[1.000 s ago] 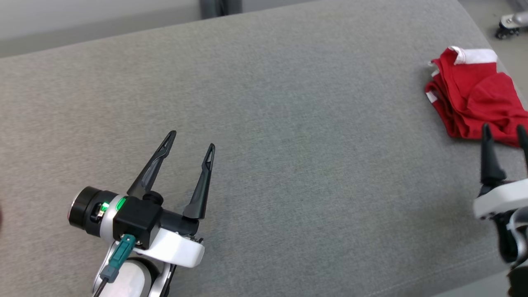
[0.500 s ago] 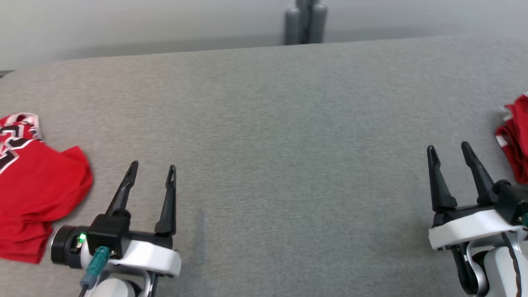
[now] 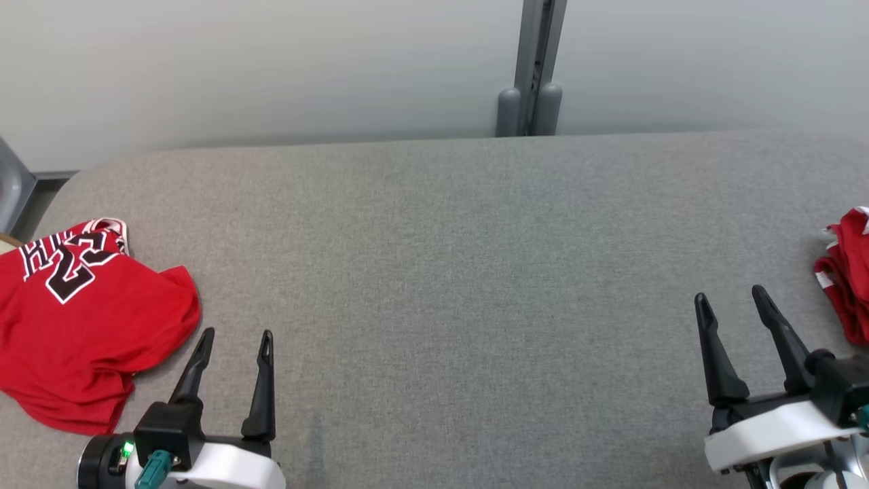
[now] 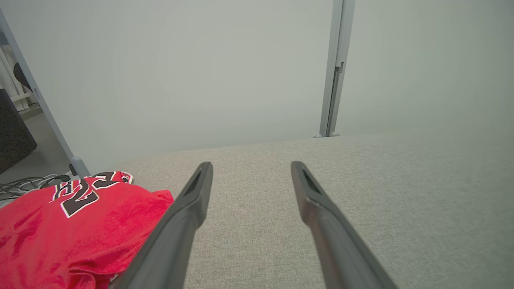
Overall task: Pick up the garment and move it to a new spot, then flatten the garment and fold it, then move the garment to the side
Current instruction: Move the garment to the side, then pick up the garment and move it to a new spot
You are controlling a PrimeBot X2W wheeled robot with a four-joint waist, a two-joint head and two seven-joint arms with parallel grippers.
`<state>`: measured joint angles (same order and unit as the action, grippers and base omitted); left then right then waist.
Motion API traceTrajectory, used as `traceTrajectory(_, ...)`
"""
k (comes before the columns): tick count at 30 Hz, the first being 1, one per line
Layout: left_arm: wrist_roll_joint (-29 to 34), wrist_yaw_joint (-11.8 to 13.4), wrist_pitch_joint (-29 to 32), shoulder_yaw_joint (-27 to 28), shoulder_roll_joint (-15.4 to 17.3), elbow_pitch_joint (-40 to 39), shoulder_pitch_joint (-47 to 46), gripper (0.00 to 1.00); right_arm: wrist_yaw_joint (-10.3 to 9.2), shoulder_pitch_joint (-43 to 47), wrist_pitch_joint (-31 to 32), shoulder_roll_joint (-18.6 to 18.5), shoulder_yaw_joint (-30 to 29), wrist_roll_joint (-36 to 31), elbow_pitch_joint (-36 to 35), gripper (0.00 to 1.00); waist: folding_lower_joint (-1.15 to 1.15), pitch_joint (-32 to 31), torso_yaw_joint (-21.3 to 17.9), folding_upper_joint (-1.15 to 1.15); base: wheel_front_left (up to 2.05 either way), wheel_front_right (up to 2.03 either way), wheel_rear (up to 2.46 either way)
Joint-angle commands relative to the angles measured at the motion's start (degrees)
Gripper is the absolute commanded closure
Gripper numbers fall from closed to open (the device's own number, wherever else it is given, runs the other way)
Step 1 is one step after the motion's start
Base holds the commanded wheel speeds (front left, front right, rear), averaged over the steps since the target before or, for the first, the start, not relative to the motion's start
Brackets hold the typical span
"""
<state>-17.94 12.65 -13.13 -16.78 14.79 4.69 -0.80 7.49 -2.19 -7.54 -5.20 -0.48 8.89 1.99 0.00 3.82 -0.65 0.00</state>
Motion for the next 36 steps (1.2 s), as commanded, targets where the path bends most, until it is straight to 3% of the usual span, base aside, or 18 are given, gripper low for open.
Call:
traceTrajectory(1,-0.49,0.15,-0.10,0.18,0.30,0.26,1.08,0.00,0.01,1.44,0.74,0.15,-0.05,-0.56,-0.98,0.00,0.00,-1.46,-0.83,0.00,0.00,0.00,0.00)
traceTrajectory(12,-1.47,0.12,0.26,-0.39,0.71,1.01,3.92,0.00,0.01,6.53,3.61,0.57,-1.98,-0.77,-4.62,0.00,0.00,-4.96,-1.60,0.00,0.00,0.00,0.00)
traceTrajectory(36,-2.63,0.48,0.17,-0.89,0.90,1.94,2.91,0.00,0.01,7.46,3.53,1.36,-2.56,0.05,-5.24,0.00,0.00,-5.11,-1.38,0.00,0.00,0.00,0.00)
